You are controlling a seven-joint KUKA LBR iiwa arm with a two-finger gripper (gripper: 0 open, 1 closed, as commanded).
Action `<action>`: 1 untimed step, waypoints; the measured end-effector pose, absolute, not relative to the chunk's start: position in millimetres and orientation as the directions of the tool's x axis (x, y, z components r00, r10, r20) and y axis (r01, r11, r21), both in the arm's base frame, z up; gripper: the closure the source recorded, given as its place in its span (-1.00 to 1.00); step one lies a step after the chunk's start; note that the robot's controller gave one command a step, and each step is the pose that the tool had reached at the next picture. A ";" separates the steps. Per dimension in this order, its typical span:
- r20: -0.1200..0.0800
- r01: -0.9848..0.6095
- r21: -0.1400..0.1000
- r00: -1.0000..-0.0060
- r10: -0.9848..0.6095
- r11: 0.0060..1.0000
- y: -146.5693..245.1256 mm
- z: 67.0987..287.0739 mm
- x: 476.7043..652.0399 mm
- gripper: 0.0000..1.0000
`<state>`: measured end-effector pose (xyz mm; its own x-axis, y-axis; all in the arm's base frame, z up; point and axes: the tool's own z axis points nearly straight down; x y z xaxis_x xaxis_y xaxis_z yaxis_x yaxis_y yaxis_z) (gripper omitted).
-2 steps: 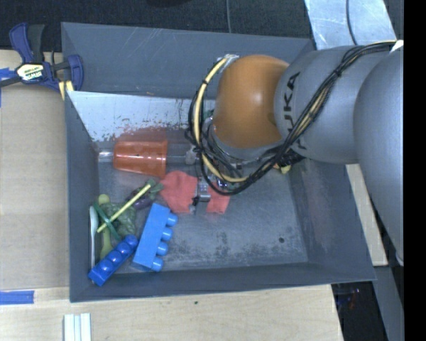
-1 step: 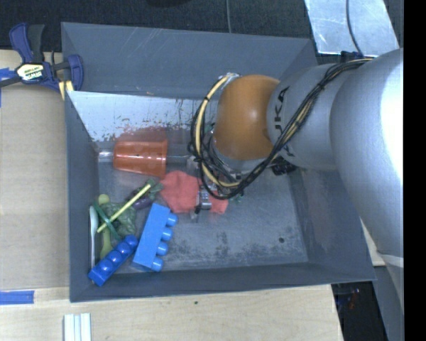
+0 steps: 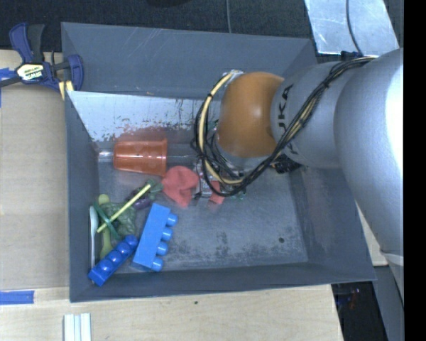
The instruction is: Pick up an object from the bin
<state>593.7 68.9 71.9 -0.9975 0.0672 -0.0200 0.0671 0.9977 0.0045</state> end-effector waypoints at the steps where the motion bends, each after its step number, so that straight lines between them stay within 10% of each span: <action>1: -0.020 0.070 0.005 -0.997 0.070 0.998 70.1 71.9 592.6 1.00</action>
Offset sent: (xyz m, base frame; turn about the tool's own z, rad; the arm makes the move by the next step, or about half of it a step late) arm -0.0007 0.0008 0.0199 0.0017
